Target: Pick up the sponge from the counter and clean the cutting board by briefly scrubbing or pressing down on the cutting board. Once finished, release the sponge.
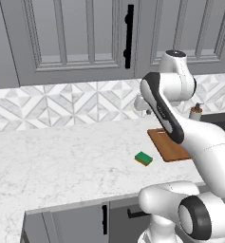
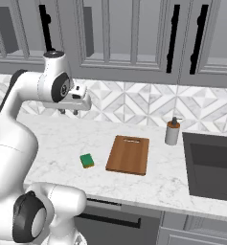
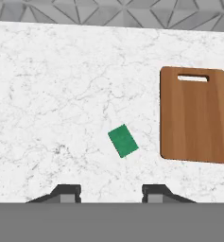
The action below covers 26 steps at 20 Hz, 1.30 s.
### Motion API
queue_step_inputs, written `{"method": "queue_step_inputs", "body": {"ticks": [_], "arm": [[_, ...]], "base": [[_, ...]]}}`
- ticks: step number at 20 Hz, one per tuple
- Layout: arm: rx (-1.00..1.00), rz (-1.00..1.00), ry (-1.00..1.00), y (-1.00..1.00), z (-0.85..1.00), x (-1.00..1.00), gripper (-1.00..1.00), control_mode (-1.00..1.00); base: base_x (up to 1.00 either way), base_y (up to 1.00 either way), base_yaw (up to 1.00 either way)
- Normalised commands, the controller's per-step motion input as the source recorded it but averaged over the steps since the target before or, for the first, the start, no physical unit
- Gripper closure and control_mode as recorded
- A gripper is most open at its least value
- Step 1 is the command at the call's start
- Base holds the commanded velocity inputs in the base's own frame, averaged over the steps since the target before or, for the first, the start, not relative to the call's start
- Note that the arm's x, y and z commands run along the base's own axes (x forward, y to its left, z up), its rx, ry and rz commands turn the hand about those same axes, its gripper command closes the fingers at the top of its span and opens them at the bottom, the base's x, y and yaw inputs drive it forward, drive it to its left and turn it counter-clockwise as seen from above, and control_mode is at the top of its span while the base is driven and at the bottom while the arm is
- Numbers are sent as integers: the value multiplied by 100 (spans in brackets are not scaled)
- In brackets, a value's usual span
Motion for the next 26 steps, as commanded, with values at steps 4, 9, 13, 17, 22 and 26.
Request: {"method": "queue_step_inputs", "body": {"ticks": [4,9,13,17,22,26], "arm": [[0,0,-1,0,-2,-31,-100,-100],[-2,0,10,0,-33,-56,-100,-100],[-4,3,6,0,-40,-38,-100,-100],[-5,11,0,0,-47,-10,-100,-100],[-2,21,0,23,-63,4,-100,-100],[0,20,0,13,-58,28,-100,-100]], "base": [[0,0,0],[0,0,0],[0,0,0],[0,0,0],[0,0,0],[0,0,0]]}}
